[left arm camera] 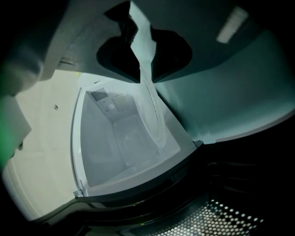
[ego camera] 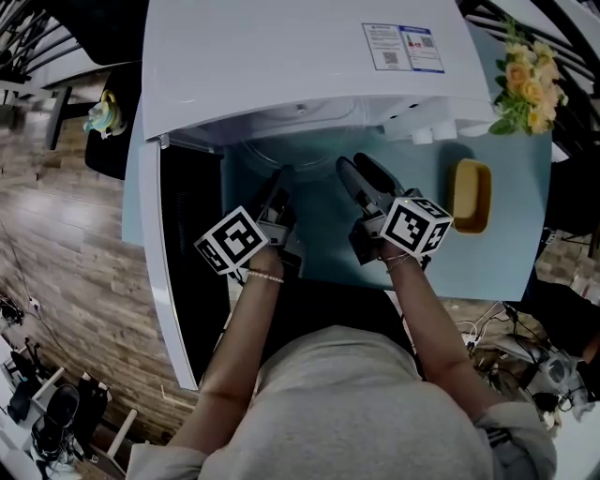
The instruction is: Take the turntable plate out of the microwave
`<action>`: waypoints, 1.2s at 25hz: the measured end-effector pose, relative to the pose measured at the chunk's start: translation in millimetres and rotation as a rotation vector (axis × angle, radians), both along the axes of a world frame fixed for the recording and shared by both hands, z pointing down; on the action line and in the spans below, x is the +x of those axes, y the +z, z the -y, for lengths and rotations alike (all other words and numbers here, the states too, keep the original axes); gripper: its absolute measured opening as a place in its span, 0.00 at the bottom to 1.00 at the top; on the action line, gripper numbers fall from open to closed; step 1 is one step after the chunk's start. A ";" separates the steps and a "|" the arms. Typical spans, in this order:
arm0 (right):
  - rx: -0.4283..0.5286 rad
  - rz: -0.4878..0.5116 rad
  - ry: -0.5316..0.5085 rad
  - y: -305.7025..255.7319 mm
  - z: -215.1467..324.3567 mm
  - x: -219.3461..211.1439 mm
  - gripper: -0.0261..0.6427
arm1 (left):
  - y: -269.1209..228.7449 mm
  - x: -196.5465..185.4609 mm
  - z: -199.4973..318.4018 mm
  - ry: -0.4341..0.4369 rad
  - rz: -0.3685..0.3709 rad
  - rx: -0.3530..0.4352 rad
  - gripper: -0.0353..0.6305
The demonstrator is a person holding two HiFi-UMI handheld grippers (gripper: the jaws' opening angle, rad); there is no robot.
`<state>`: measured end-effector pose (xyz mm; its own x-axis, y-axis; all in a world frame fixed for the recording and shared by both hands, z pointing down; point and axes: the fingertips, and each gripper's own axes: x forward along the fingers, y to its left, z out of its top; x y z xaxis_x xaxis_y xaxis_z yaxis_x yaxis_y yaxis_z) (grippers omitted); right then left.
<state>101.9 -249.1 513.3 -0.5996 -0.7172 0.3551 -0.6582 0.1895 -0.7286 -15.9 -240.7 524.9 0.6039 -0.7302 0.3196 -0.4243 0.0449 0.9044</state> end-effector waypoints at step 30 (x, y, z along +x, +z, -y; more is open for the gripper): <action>-0.082 0.280 0.018 17.7 48.2 -10.9 0.22 | 3.2 1.8 -33.0 0.013 -0.088 -0.012 0.17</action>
